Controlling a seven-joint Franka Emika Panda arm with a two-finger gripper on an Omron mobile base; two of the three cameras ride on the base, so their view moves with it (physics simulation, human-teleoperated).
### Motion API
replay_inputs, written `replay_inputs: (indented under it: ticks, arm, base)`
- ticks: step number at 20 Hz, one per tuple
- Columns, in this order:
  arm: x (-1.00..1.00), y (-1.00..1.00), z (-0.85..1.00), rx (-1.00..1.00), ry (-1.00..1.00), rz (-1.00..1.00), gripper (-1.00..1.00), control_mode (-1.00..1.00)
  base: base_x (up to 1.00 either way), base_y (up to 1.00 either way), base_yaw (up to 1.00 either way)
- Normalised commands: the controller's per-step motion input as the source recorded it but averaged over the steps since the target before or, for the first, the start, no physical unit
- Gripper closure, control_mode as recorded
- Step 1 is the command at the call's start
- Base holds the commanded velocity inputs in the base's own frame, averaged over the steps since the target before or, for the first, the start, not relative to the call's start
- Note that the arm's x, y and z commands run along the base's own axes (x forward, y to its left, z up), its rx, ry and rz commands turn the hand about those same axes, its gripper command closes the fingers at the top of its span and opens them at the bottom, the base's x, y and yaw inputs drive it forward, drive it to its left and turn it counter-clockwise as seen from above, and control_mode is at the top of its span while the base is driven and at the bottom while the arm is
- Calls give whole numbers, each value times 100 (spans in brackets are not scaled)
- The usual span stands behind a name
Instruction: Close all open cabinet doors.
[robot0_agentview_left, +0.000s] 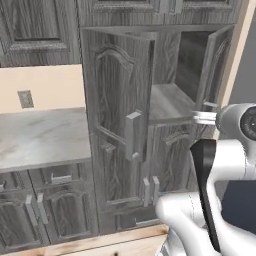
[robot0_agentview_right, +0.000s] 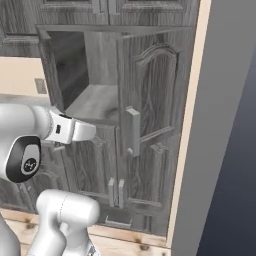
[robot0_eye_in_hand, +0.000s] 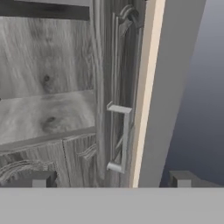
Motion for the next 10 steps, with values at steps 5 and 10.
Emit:
replay_inputs:
  ticks: [5,10]
  arm:
    - [0,0,0,0,0,0,-100,100]
    - [0,0,0,0,0,0,-100,100]
  base:
    - [33,-27,23]
    - [6,-8,6]
